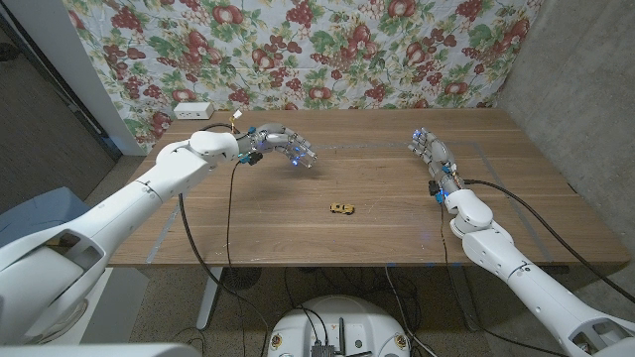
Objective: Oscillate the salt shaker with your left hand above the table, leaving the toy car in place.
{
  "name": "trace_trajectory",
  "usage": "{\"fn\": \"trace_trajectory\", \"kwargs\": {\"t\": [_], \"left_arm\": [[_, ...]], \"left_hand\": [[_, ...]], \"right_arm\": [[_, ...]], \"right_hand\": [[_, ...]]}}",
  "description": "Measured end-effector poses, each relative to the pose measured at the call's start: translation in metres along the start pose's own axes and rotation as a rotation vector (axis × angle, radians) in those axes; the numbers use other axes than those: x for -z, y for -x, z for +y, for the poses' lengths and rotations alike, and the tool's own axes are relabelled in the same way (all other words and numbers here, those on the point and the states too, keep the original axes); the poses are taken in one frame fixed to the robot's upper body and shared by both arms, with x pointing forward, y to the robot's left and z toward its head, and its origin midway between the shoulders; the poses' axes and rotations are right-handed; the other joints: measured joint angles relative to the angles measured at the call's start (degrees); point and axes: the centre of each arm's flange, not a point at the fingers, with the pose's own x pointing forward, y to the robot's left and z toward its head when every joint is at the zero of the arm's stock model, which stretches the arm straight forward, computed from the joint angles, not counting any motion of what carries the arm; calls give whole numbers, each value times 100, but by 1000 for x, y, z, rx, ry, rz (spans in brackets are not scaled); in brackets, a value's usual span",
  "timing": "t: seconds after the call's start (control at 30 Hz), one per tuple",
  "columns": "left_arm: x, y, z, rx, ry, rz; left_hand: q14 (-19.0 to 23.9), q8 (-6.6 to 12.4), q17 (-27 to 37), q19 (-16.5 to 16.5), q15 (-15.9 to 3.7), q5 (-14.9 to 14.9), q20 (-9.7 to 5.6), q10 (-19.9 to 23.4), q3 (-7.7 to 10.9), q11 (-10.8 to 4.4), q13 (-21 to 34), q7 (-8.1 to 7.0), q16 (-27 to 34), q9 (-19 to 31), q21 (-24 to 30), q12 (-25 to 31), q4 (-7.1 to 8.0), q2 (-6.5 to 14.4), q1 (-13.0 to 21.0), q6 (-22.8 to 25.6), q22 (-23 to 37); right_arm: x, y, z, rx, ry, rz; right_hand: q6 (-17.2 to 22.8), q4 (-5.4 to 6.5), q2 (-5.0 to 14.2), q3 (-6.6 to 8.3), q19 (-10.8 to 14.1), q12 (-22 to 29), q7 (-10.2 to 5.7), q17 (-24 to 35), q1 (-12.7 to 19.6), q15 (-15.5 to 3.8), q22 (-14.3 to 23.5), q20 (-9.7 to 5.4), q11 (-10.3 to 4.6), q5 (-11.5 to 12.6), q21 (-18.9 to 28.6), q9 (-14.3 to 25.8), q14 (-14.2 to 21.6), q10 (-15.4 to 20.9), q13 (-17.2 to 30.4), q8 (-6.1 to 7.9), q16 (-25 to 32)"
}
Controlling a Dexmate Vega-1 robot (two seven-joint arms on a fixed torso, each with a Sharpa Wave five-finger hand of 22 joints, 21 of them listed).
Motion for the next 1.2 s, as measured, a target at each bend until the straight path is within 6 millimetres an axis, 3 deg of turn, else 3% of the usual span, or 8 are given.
{"fn": "trace_trajectory", "kwargs": {"t": [0.27, 1.2], "left_arm": [[6, 5, -4, -49, 19, -27], [9, 41, -8, -698, 84, -342]], "left_hand": [[1, -5, 3, 1, -1, 1, -1, 31, 0, 31, 31, -31, -22, -2, 43, -4, 0, 0, 0, 31, 0], [22, -44, -2, 19, -21, -6, -19, 50, 0, 12, 29, -32, -67, 31, 187, -38, 0, -12, 12, 31, -16]], "right_arm": [[0, -1, 0, -1, 1, 1], [2, -6, 0, -1, 1, 7]], "right_hand": [[0, -16, 0, 16, 22, 0, 0, 0, 0, 0, 0, 22, 0, 0, -45, 0, 0, 0, 0, 0, 0], [0, -40, 30, 40, 64, 0, 0, 3, -30, 0, 0, 18, 0, 0, -100, 0, 0, 0, 0, 0, 0]]}}
